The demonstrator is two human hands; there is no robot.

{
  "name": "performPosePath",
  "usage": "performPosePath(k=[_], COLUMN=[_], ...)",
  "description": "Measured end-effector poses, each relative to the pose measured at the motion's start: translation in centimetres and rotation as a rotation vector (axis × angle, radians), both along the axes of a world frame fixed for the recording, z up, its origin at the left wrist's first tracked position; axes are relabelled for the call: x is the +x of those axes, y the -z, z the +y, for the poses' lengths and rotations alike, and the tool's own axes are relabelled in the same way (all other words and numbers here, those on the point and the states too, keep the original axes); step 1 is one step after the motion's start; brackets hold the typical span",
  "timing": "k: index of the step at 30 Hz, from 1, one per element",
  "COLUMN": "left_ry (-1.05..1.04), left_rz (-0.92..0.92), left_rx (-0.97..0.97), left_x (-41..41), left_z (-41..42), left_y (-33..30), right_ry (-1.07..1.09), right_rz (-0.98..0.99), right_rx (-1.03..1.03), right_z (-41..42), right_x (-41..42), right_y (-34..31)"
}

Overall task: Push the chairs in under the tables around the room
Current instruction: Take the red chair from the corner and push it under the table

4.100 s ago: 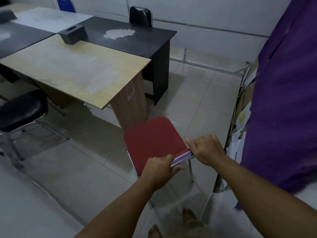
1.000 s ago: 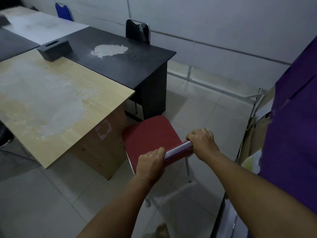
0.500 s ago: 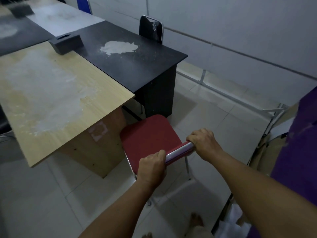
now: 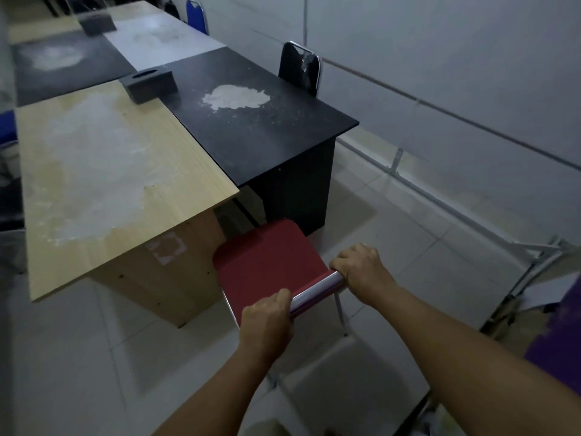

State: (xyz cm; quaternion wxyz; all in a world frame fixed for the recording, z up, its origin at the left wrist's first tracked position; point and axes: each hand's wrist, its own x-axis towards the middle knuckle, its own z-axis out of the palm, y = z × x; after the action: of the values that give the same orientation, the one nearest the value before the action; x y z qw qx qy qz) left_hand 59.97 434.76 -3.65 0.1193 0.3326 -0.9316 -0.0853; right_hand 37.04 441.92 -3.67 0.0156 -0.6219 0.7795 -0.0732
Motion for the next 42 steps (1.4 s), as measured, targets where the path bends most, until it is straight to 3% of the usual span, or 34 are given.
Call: performPosePath(k=[16, 21, 27, 32, 42], left_ry=[-0.025, -0.058, -0.112, -0.137, -0.180], left_rz=[0.093, 0.066, 0.086, 0.083, 0.084], left_rx=[-0.146, -0.163, -0.191, -0.168, -0.134], left_x=[-3.7, -3.9, -4.2, -4.4, -5.2], left_z=[0.1, 0.2, 0.5, 0.7, 0.9], left_y=[0.6, 0.8, 0.7, 0.8, 1.2], right_ry=[-0.197, -0.398, -0.457, -0.344, -0.342], right_rz=[0.078, 0.199, 0.041, -0.123, -0.101], right_rx=[-0.069, -0.006, -0.039, -0.162, -0.316], right_z=[-1.5, -2.6, -2.8, -3.2, -3.8], right_x=[-5.2, -6.5, -7.0, -6.7, -7.6], right_y=[0.6, 0.1, 0.2, 0.4, 1.0])
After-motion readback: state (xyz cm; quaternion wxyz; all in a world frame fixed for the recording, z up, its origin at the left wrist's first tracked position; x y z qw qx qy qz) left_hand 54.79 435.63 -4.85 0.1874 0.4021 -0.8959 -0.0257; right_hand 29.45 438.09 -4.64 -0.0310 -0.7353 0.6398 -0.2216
